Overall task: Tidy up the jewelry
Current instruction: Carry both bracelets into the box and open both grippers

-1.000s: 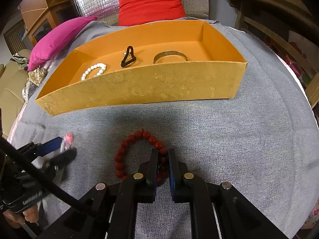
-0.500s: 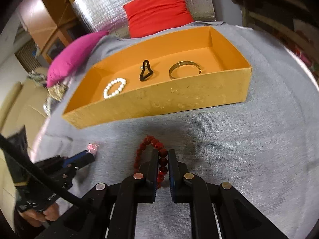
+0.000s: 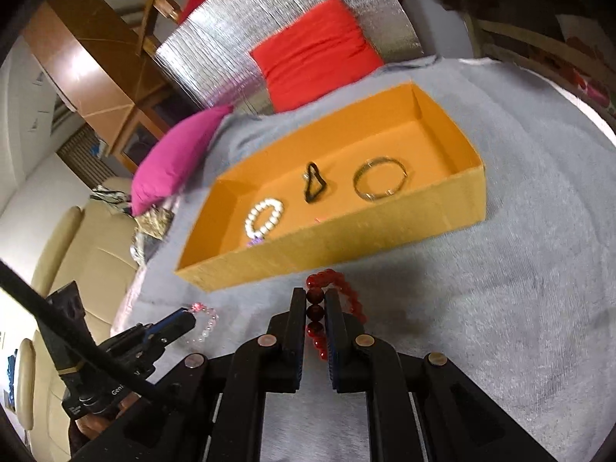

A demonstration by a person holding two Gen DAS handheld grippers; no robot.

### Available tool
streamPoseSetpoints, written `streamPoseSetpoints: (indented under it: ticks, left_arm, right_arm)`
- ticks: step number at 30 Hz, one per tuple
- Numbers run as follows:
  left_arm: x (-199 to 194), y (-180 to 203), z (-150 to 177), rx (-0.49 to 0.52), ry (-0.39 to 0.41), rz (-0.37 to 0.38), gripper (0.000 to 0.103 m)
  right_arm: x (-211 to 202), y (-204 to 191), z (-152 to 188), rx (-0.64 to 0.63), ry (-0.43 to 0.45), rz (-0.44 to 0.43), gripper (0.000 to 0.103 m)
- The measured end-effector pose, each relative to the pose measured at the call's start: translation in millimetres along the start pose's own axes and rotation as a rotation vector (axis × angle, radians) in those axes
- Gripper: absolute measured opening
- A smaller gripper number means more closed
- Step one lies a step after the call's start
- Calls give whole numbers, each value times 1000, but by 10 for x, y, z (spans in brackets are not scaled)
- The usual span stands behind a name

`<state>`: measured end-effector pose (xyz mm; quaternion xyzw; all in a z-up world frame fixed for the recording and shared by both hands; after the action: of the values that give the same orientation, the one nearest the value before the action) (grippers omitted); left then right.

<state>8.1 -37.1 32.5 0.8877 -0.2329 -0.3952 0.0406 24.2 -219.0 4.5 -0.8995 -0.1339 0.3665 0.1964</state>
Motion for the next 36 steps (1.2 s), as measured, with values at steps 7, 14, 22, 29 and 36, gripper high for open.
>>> streamPoseSetpoints:
  ticks: [7,14,22,29,36]
  left_arm:
    - [-232,49,-360,-24,97,20,8]
    - [-244,93,-751,-17,153,-38,8]
    - [298,136,-1019,-46,92,-11,8]
    - [916,166,-947,-108,-15,14,8]
    - [1162,162,-855,-91,-61,-47,8]
  right_arm:
    - [-215,-192,-259,-15,107,-47,10]
    - [-230,-365,-623,-4,169,-62,10]
    - [226,-257,-1009,42,163,-30,10]
    - [779,60,-976,129,80,7,11]
    - [1030,200,-945,174,46,13,11]
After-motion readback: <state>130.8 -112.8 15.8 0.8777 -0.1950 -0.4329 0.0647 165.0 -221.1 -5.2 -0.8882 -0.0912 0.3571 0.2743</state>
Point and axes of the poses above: each gripper's, at about its wrist camera, not at the fingertips, and x roughly the way its jaws point, y to its right, z to its underside, the point moved 7 cm from there along x, roughly the way its jaws point, and after that the axes turned 7 degrees about -x, right-handed, at the moved point
